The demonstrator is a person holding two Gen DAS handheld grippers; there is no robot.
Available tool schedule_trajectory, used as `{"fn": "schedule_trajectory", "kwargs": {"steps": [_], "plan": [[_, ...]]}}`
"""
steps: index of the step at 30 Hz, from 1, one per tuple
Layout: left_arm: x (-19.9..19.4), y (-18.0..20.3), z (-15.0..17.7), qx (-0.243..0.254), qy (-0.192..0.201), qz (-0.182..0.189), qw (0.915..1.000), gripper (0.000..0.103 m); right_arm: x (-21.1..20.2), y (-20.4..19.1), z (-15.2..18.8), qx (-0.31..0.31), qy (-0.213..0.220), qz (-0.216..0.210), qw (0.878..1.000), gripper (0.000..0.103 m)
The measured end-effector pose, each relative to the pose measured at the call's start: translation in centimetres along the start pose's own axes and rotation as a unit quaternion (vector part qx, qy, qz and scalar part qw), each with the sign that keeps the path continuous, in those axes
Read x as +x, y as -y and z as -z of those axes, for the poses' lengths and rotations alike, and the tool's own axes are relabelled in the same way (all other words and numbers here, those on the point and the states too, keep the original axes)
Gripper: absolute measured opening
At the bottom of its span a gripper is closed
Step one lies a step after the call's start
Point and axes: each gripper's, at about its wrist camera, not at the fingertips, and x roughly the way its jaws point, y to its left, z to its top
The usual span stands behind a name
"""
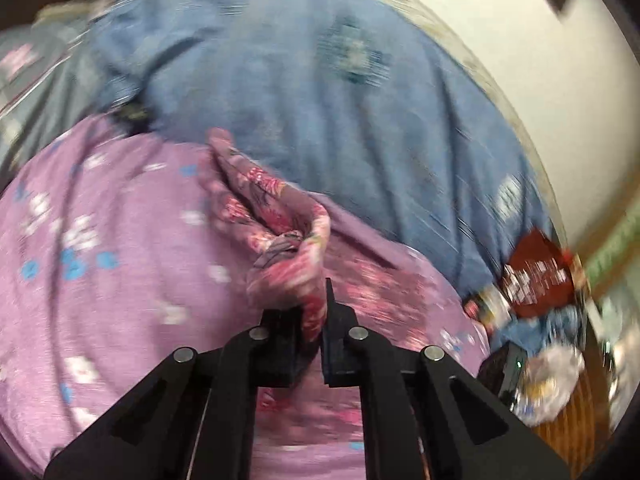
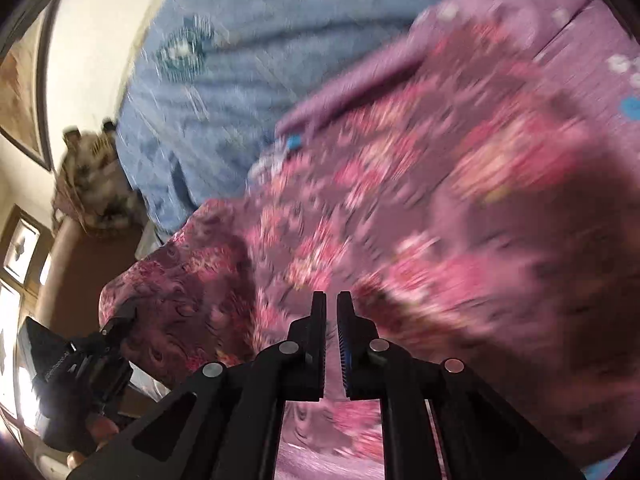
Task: Fold small clothes
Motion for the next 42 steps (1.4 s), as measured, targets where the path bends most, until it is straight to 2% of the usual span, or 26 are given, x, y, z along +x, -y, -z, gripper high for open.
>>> {"fn": "schedule_trajectory", "kwargs": {"steps": [2, 5, 9, 11, 13, 14, 15, 16, 17, 18, 19, 21, 22, 25, 29, 31, 39, 40, 42], "plan": [[1.2, 4.0, 0.7, 0.045, -0.015, 0.011, 0.9988, 0.005, -2.3, 1.6, -0.8, 0.012, 0.019, -0.018, 1.000, 0.009], [3.2, 8.9, 2.4, 0.096, -0.038, 0.029, 0.9942, 0.005, -5.6, 4.3, -1.9, 0.036, 0.058, -0.012, 0.998, 0.009], [7.6, 14.9, 7.0, 0.162, -0.085, 0.034, 0.9824, 0.005, -10.1, 8.9, -3.3, 0.100, 0.131, -0.025, 0.986, 0.010], [10.4, 16.5, 9.8, 0.182, -0.132, 0.045, 0.9734, 0.006, -11.5, 11.1, -3.9, 0.129, 0.154, -0.020, 0.979, 0.010], [12.5, 16.7, 12.5, 0.198, -0.194, 0.046, 0.9598, 0.006, -12.2, 12.4, -4.3, 0.145, 0.161, -0.016, 0.976, 0.011], [12.8, 16.3, 13.3, 0.192, -0.222, 0.058, 0.9543, 0.007, -12.4, 12.9, -4.4, 0.151, 0.163, -0.015, 0.975, 0.017], [12.6, 16.2, 13.6, 0.188, -0.233, 0.066, 0.9517, 0.010, -12.5, 13.4, -4.5, 0.159, 0.162, -0.019, 0.974, 0.024], [11.8, 15.7, 13.7, 0.187, -0.243, 0.079, 0.9487, 0.018, -12.4, 13.4, -4.7, 0.166, 0.159, -0.025, 0.973, 0.043], [11.0, 15.4, 13.4, 0.188, -0.241, 0.084, 0.9485, 0.035, -12.3, 13.5, -4.8, 0.169, 0.156, -0.033, 0.972, 0.055], [10.1, 15.2, 13.0, 0.190, -0.234, 0.090, 0.9493, 0.044, -12.0, 13.3, -4.8, 0.170, 0.153, -0.044, 0.972, 0.057], [8.2, 14.6, 12.2, 0.196, -0.210, 0.104, 0.9522, 0.052, -11.7, 12.9, -5.0, 0.165, 0.149, -0.048, 0.974, 0.057], [6.0, 13.8, 10.9, 0.210, -0.178, 0.109, 0.9551, 0.056, -11.6, 12.3, -5.2, 0.153, 0.146, -0.052, 0.976, 0.057], [4.9, 12.9, 10.0, 0.218, -0.158, 0.098, 0.9581, 0.058, -11.3, 11.6, -5.4, 0.142, 0.143, -0.057, 0.978, 0.057], [4.0, 9.5, 7.7, 0.196, -0.145, 0.069, 0.9673, 0.059, -10.2, 10.0, -5.7, 0.119, 0.133, -0.055, 0.982, 0.059], [4.6, 4.9, 6.9, 0.125, -0.174, 0.031, 0.9763, 0.059, -8.0, 9.0, -6.2, 0.113, 0.116, -0.047, 0.986, 0.065], [5.1, 3.9, 7.5, 0.107, -0.183, 0.021, 0.9770, 0.059, -6.6, 8.9, -6.4, 0.117, 0.101, -0.038, 0.987, 0.066], [5.1, 2.4, 9.3, 0.105, -0.205, -0.002, 0.9731, 0.059, -2.2, 6.7, -6.6, 0.075, 0.050, 0.006, 0.996, 0.067], [4.9, 2.4, 9.2, 0.103, -0.205, -0.002, 0.9735, 0.059, -1.8, 5.9, -6.4, 0.056, 0.038, 0.019, 0.998, 0.066], [4.7, 2.4, 9.1, 0.102, -0.202, -0.006, 0.9740, 0.059, -1.6, 4.5, -6.0, 0.016, 0.028, 0.030, 0.999, 0.051]]}}
